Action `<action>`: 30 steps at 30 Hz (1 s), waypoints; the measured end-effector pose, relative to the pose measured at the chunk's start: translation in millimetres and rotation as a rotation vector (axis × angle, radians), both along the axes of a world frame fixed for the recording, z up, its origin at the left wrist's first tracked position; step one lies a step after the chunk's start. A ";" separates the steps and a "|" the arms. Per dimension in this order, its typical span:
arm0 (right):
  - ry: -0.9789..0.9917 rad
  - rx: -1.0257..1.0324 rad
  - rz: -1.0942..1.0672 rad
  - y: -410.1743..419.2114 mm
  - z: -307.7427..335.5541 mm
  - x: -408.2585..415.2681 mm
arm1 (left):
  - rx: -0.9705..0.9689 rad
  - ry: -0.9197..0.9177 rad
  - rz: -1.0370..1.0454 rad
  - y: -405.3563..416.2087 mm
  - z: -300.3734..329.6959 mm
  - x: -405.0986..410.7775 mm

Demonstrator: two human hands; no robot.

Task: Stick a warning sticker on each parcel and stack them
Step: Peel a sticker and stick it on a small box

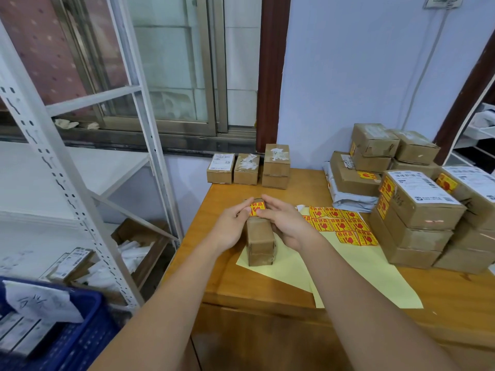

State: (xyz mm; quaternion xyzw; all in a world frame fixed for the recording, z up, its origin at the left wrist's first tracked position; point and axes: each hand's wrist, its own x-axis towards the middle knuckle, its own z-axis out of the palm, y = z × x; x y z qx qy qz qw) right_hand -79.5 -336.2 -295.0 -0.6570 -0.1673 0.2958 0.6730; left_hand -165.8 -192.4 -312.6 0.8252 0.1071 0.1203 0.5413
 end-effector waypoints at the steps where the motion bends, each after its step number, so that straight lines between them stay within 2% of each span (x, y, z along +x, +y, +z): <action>1: 0.024 0.011 0.013 -1.0 0.2 0.7 | 0.006 0.000 0.000 -0.4 0.3 -0.7; 9: 0.081 0.011 0.029 -6.0 2.1 5.5 | 0.005 0.009 0.007 -0.1 1.4 -0.6; 23: 0.026 -0.017 0.012 -11.3 0.2 -6.7 | -0.173 -0.067 0.123 -10.9 3.7 -3.5; 30: -0.058 -0.110 -0.100 -3.1 2.8 -1.8 | -0.176 -0.079 0.155 -15.5 1.8 -4.0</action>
